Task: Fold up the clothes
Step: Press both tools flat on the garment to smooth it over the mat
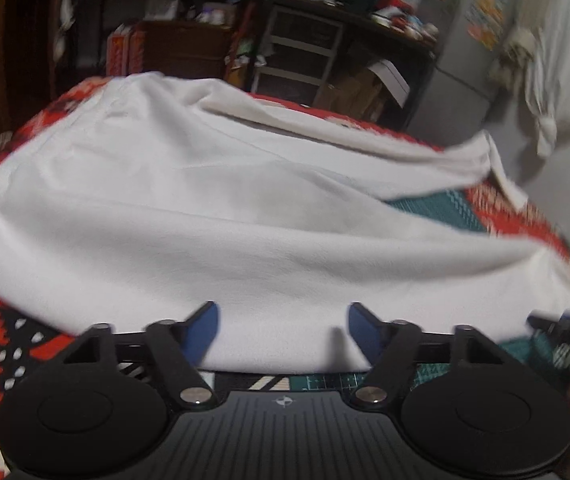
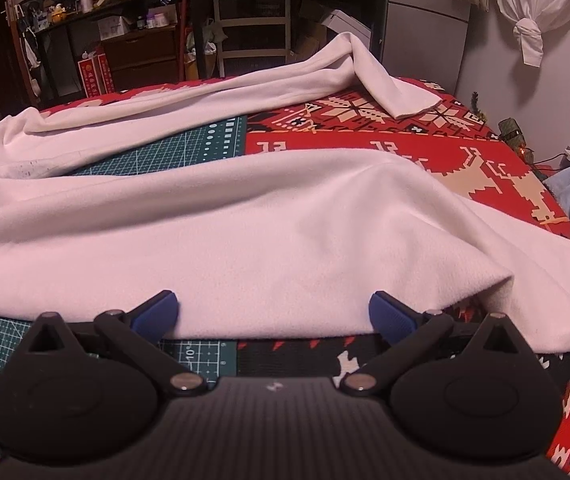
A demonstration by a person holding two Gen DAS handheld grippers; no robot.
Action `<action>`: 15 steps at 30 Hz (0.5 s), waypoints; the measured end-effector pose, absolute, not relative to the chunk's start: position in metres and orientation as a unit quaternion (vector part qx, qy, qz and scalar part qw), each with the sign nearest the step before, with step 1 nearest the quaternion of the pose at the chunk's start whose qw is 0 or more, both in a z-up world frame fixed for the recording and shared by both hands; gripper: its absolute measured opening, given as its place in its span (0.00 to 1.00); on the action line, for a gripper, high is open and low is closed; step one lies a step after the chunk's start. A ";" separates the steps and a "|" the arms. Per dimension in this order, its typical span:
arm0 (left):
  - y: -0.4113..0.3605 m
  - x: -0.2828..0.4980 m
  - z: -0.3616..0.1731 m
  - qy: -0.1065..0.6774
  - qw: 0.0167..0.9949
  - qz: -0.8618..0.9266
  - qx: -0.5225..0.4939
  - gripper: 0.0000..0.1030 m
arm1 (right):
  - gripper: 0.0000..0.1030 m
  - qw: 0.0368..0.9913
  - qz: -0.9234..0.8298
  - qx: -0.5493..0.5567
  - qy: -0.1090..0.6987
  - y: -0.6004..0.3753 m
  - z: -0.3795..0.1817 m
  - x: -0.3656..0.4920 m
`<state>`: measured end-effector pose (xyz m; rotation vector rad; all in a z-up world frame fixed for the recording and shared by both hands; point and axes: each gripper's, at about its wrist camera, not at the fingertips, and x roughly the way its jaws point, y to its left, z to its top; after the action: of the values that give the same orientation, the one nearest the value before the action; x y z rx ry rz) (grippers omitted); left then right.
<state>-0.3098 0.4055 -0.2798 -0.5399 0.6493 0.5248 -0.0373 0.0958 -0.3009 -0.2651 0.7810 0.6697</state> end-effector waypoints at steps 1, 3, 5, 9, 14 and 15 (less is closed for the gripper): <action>0.413 -0.319 -0.278 0.302 0.872 0.262 -0.283 0.48 | 1.00 0.863 0.319 -0.126 0.371 0.095 -0.301 -0.038; 0.423 -0.338 -0.274 0.278 0.863 0.288 -0.308 0.42 | 1.00 0.865 0.317 -0.125 0.369 0.095 -0.301 -0.040; 0.432 -0.358 -0.271 0.254 0.857 0.314 -0.321 0.36 | 1.00 0.866 0.315 -0.125 0.368 0.094 -0.301 -0.041; 0.451 -0.393 -0.271 0.224 0.836 0.368 -0.340 0.16 | 1.00 0.868 0.314 -0.123 0.365 0.092 -0.302 -0.043; 0.474 -0.415 -0.276 0.210 0.817 0.409 -0.349 0.15 | 1.00 0.869 0.309 -0.120 0.366 0.091 -0.302 -0.045; 0.478 -0.416 -0.275 0.210 0.815 0.414 -0.347 0.15 | 1.00 0.870 0.308 -0.120 0.366 0.091 -0.302 -0.045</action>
<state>-0.4159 0.4783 -0.2755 -0.7410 0.4471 0.8838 -0.0451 0.0911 -0.3019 -0.2508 0.7663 0.6453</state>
